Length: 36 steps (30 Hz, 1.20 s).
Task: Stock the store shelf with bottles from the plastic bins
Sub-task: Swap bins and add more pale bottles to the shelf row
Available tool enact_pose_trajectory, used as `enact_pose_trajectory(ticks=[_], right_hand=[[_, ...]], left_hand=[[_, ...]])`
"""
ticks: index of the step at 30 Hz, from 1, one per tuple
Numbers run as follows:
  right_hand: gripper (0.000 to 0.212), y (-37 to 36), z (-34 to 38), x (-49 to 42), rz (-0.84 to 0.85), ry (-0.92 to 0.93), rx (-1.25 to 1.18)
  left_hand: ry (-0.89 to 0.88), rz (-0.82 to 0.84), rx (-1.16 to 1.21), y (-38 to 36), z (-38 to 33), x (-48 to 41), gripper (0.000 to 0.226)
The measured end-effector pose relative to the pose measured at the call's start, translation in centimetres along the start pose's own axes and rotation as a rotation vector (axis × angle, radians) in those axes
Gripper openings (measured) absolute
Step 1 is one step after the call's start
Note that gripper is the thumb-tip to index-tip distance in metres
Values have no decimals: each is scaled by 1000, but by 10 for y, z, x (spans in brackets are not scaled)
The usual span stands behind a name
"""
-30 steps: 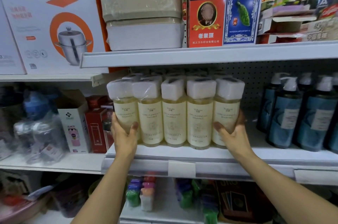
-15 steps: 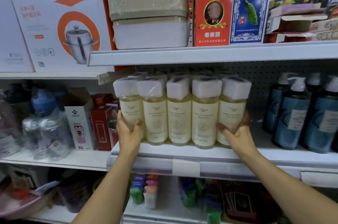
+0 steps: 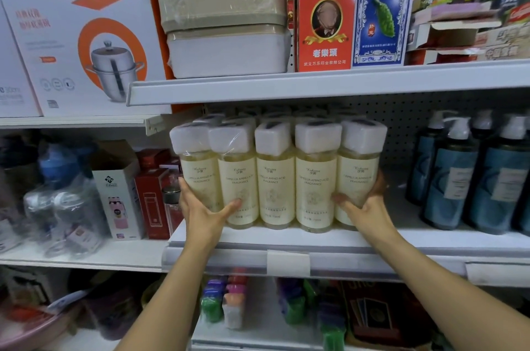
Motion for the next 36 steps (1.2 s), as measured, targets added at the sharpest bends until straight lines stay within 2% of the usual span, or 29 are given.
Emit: enact_pose_trajectory(ticks=[5, 8, 12, 15, 16, 18, 19, 20, 21, 23, 26, 31, 36], right_hand=[[153, -5, 7, 6, -78, -88, 183], [157, -4, -8, -3, -63, -113, 231], [153, -4, -8, -3, -58, -112, 238], [147, -2, -3, 1, -45, -87, 198], [139, -2, 1, 3, -31, -84, 179], [94, -1, 10, 9, -2, -83, 137], [76, 1, 12, 11, 18, -77, 124], [69, 3, 10, 11, 35, -63, 102], [69, 5, 8, 10, 42, -60, 110], [82, 9, 3, 7, 36, -47, 138], [96, 13, -2, 4, 24, -39, 164], [98, 9, -7, 0, 15, -49, 190], [96, 11, -6, 1, 26, -65, 229]], left_hand=[[8, -26, -84, -5, -2, 4, 157], [5, -42, -113, -8, 0, 2, 156], [10, -34, -126, -7, 0, 2, 157], [-47, -96, -273, -12, -8, 16, 152], [-146, -143, -344, -19, -13, 26, 146], [-491, -167, -421, -40, -25, 54, 128], [-665, -108, -439, -56, -29, 67, 118], [-803, -17, -462, -74, -30, 78, 109], [-900, 81, -500, -91, -28, 86, 102], [-968, 211, -583, -117, -22, 95, 85], [-931, 205, -662, -133, -17, 96, 70], [-907, 177, -736, -136, -16, 96, 68], [-872, 217, -721, -136, -18, 99, 69]])
Point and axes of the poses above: each hand's wrist, its own x-axis away from the middle knuckle, its own y-axis out of the back of the hand, z = x × y, the point moved 1 cm from there along -x, towards the middle knuckle, and after that the axes turned 1 degree about -z, right-handed, at the moved point
